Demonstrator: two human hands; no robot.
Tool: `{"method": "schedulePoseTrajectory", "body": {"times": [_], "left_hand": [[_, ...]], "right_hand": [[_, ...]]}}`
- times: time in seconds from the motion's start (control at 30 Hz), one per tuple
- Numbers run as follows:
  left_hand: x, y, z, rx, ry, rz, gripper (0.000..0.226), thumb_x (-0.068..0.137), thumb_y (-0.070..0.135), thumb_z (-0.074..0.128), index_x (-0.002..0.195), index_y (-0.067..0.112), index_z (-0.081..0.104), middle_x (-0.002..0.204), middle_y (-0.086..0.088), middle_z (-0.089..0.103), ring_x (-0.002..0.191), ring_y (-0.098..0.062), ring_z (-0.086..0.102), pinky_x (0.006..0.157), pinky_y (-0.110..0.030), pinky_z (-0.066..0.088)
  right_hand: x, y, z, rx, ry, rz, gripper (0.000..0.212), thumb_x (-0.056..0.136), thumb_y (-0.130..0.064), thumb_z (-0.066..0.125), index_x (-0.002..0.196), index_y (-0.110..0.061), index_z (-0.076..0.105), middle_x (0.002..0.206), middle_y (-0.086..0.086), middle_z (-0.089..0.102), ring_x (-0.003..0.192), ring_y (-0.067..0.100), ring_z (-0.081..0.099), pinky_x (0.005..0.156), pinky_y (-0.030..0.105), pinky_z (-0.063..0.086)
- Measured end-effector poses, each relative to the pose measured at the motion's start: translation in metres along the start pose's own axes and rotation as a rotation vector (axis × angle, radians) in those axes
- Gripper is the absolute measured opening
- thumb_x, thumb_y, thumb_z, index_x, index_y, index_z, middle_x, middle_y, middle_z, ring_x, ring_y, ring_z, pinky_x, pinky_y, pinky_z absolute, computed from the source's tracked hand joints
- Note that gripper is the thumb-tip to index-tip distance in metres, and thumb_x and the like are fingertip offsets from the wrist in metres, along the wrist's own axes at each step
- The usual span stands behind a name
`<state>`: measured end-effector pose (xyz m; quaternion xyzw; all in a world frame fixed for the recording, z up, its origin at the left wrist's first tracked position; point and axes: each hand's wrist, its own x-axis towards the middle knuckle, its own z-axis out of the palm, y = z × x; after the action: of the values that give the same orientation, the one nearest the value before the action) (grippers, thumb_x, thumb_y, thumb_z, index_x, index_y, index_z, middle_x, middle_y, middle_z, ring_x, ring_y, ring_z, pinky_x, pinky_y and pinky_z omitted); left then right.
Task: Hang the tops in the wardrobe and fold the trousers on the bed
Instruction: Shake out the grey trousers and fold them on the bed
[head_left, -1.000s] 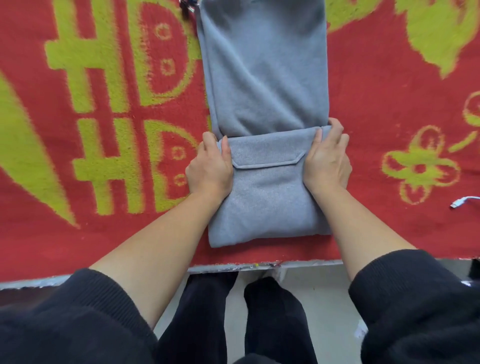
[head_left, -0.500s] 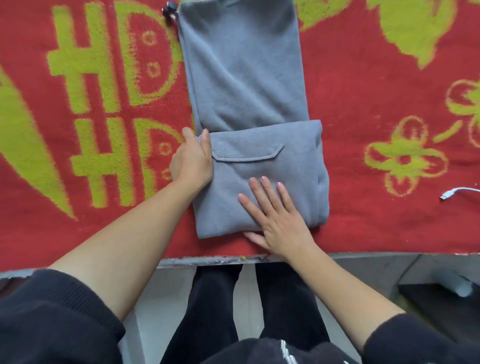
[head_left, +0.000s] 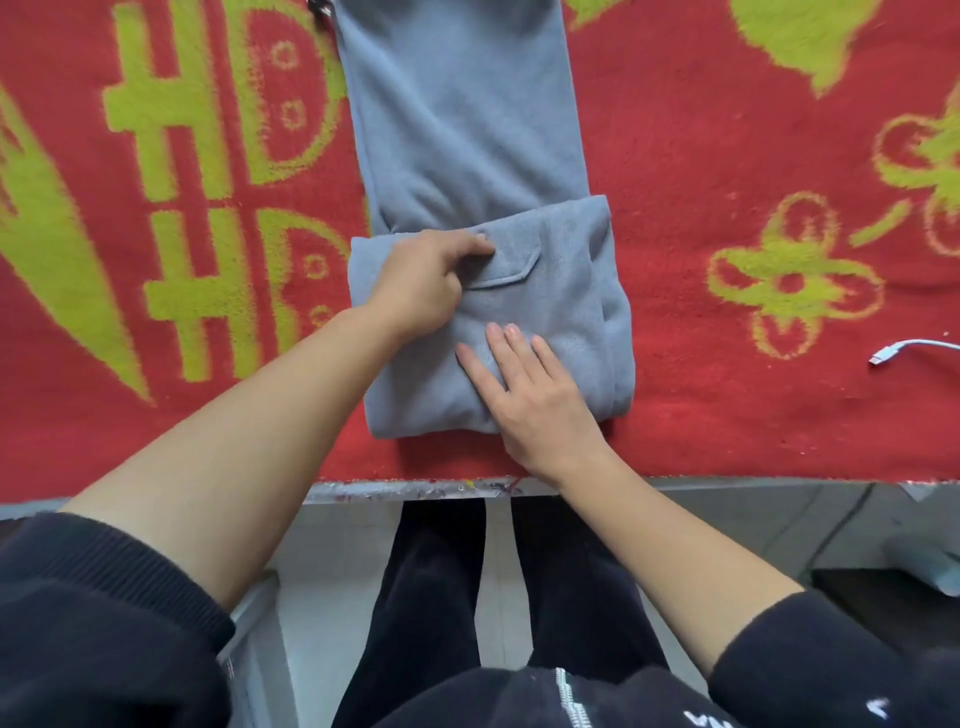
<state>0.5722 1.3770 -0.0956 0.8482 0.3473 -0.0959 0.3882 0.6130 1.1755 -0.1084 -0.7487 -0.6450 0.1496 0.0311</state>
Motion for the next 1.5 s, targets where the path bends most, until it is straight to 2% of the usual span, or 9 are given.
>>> {"method": "schedulePoseTrajectory", "body": {"times": [0.23,0.4,0.6,0.8,1.0,1.2,1.3,1.43,1.5], "left_hand": [[-0.010,0.014,-0.004,-0.298,-0.458,-0.249,0.069,0.074,-0.020,0.026,0.115,0.014,0.071,0.117,0.001,0.067,0.111,-0.002,0.058,0.093,0.000,0.037],[-0.036,0.004,0.026,-0.461,-0.713,-0.413,0.054,0.078,-0.010,0.040,0.111,0.015,0.074,0.113,0.002,0.072,0.113,-0.009,0.063,0.093,-0.015,0.045],[-0.027,-0.038,-0.001,-0.900,-0.416,-0.567,0.019,0.089,0.016,0.058,0.096,0.012,0.075,0.093,-0.002,0.074,0.090,-0.011,0.065,0.079,-0.025,0.048],[-0.048,-0.075,-0.037,-1.261,-0.071,-0.682,0.068,0.083,0.082,0.029,0.103,0.026,0.061,0.070,0.002,0.053,0.058,-0.014,0.047,0.059,-0.028,0.036],[-0.054,-0.057,-0.021,-0.736,0.030,-0.708,0.084,0.061,0.082,0.065,0.116,0.019,0.060,0.110,0.001,0.070,0.094,-0.012,0.070,0.079,-0.037,0.059],[-0.013,-0.044,-0.054,-0.184,0.181,-0.601,0.085,0.063,0.044,0.076,0.131,0.007,0.042,0.134,-0.011,0.043,0.129,-0.029,0.039,0.107,-0.041,0.036],[0.023,-0.026,-0.079,0.010,0.031,-0.602,0.100,0.067,0.041,0.073,0.143,-0.003,0.025,0.147,-0.019,0.024,0.139,-0.035,0.022,0.114,-0.043,0.027],[0.058,-0.022,-0.104,0.017,-0.105,-0.456,0.141,0.057,0.039,0.084,0.153,0.015,-0.015,0.162,-0.015,-0.004,0.150,-0.030,0.000,0.120,-0.051,0.012],[0.070,-0.020,-0.108,-0.065,-0.273,-0.430,0.147,0.052,0.046,0.088,0.153,0.021,-0.015,0.163,-0.011,0.009,0.148,-0.029,0.015,0.118,-0.050,0.024]], "right_hand": [[-0.025,-0.002,-0.080,0.185,-0.061,-0.024,0.080,0.046,-0.015,0.075,0.126,-0.009,0.066,0.119,0.020,0.068,0.091,0.034,0.071,0.071,0.039,0.059],[-0.044,0.007,-0.124,0.292,-0.105,-0.052,0.055,0.062,-0.030,0.044,0.108,-0.014,0.070,0.097,0.005,0.071,0.074,0.029,0.071,0.051,0.036,0.056],[0.030,0.039,-0.158,0.178,0.121,-0.013,0.030,0.077,-0.028,0.059,0.102,-0.017,0.072,0.088,0.006,0.071,0.074,0.033,0.068,0.058,0.039,0.053],[0.188,0.058,-0.121,0.025,-0.116,0.191,0.036,0.099,-0.035,0.048,0.130,-0.017,0.055,0.124,0.013,0.059,0.114,0.036,0.057,0.084,0.043,0.045],[0.223,0.063,-0.088,-0.012,-0.155,0.172,0.036,0.099,-0.033,0.051,0.127,-0.012,0.058,0.126,0.016,0.057,0.118,0.037,0.049,0.092,0.044,0.039],[0.222,0.099,-0.117,-0.034,-0.370,0.086,0.079,0.086,-0.054,0.064,0.152,-0.024,0.032,0.151,0.012,0.039,0.142,0.028,0.032,0.117,0.053,0.014],[0.242,0.112,-0.133,0.014,-0.621,0.178,0.105,0.075,-0.050,0.080,0.156,-0.020,0.021,0.159,0.011,0.030,0.145,0.030,0.029,0.116,0.045,0.028],[0.257,0.106,-0.130,-0.058,-0.676,0.226,0.104,0.058,-0.052,0.090,0.144,-0.015,0.043,0.144,0.012,0.051,0.129,0.036,0.049,0.102,0.044,0.046],[0.258,0.104,-0.128,-0.077,-0.651,0.224,0.105,0.052,-0.056,0.091,0.139,-0.016,0.048,0.137,0.011,0.056,0.123,0.036,0.054,0.093,0.041,0.049]]}}
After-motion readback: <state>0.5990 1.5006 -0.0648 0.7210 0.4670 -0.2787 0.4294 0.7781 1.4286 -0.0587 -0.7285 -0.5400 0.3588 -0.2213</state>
